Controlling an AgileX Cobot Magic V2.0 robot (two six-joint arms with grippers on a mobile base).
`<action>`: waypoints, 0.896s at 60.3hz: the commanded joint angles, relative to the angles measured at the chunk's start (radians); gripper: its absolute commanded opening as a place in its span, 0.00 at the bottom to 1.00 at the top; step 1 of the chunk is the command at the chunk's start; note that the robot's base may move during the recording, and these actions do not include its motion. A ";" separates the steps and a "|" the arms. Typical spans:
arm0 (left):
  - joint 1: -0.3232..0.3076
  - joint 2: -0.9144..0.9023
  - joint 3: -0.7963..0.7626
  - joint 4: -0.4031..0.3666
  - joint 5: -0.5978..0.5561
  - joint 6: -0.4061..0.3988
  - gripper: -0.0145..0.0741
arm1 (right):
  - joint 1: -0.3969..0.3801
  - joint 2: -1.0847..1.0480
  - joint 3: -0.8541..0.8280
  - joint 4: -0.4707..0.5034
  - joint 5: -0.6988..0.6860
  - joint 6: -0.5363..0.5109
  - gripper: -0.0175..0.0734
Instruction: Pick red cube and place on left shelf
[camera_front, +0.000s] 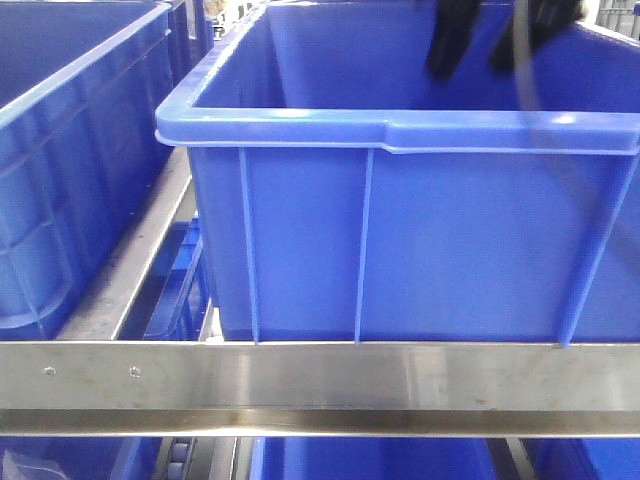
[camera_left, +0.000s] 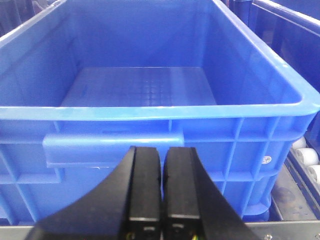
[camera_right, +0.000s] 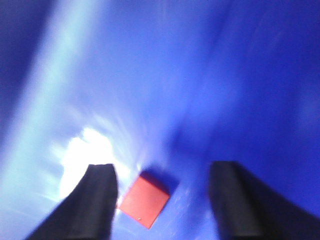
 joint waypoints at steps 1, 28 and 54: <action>-0.004 -0.015 0.023 -0.004 -0.088 -0.001 0.28 | -0.007 -0.142 0.024 -0.013 -0.098 -0.006 0.56; -0.004 -0.015 0.023 -0.004 -0.088 -0.001 0.28 | -0.005 -0.621 0.433 -0.013 -0.282 -0.007 0.24; -0.004 -0.015 0.023 -0.004 -0.088 -0.001 0.28 | -0.005 -1.074 0.710 -0.010 -0.337 -0.007 0.24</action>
